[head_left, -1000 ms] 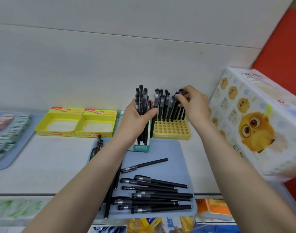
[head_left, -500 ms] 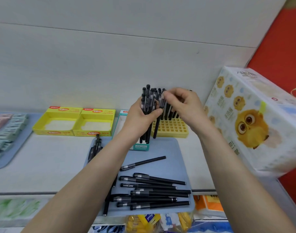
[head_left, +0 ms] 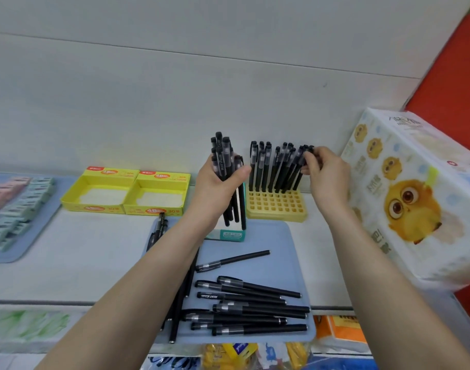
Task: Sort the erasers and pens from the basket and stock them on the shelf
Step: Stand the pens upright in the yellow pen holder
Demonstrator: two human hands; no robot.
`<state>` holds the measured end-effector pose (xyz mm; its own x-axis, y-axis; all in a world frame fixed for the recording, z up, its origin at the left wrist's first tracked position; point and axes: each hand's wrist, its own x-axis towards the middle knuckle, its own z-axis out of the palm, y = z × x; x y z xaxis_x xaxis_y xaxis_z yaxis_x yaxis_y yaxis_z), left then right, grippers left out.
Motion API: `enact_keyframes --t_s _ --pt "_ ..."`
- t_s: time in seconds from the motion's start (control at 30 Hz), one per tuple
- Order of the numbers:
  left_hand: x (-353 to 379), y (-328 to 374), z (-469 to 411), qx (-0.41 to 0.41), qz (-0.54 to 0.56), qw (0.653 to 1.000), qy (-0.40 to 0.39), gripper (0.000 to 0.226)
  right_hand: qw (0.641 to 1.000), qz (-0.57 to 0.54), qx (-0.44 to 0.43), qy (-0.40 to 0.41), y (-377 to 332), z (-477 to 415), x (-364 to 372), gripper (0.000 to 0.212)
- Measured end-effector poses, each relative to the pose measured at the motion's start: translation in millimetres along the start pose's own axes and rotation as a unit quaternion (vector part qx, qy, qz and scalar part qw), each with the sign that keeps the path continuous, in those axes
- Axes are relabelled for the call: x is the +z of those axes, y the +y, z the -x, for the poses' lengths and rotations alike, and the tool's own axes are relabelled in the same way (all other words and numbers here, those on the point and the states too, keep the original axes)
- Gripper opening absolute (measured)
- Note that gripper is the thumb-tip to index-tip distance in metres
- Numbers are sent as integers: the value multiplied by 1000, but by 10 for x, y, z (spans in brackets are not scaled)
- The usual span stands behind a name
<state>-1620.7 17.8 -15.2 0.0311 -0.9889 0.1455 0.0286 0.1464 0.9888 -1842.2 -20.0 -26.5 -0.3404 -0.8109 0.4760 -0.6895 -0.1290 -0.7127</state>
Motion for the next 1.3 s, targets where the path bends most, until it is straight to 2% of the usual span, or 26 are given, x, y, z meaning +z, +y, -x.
enact_keyframes --t_s 0.13,0.2,0.27,0.3,0.33,0.4,0.43,0.47,0.5,0.57,0.67,0.73,1.07,1.2,1.3 --pt "0 7 -3 6 2 1000 3 25 995 76 -28 -52 40 -18 72 24" --pt "13 17 1 6 7 1000 2 28 991 124 -37 -35 -21 -27 47 27" --pt "39 27 -11 11 4 1000 -1 27 993 111 -51 3 -165 10 -36 30" --pt "55 25 -24 17 1 1000 -3 26 996 77 -53 -5 -263 46 -84 28" --pt "76 30 -31 22 -3 1000 -6 24 997 28 -52 -51 -378 96 -132 24" --pt "130 40 -46 30 -7 999 -8 25 974 -43 -60 -216 -559 238 -162 18" --pt "166 42 -51 34 -6 999 -11 26 958 -42 -79 -272 -590 306 -142 16" --pt "199 47 -49 36 -5 999 -14 28 951 -30 -99 -293 -592 355 -120 14" --pt "224 49 -41 38 -6 999 -15 29 952 -15 -110 -286 -577 378 -104 13" --pt "242 49 -13 40 -15 999 -15 31 970 15 -99 -222 -481 333 -114 15" --pt "222 35 18 31 -14 999 -15 33 995 58 -32 -77 -206 167 -208 20" --pt "201 30 26 17 -7 1000 -7 31 998 41 22 -42 -41 85 -213 19" --pt "82 -38 -1 14 2 1000 20 18 991 78 37 -103 207 43 72 26" --pt "60 -37 -7 6 38 999 20 22 986 106 58 -117 199 40 106 27" --pt "73 -32 -12 7 66 998 23 20 974 208 42 -76 80 86 16 28"
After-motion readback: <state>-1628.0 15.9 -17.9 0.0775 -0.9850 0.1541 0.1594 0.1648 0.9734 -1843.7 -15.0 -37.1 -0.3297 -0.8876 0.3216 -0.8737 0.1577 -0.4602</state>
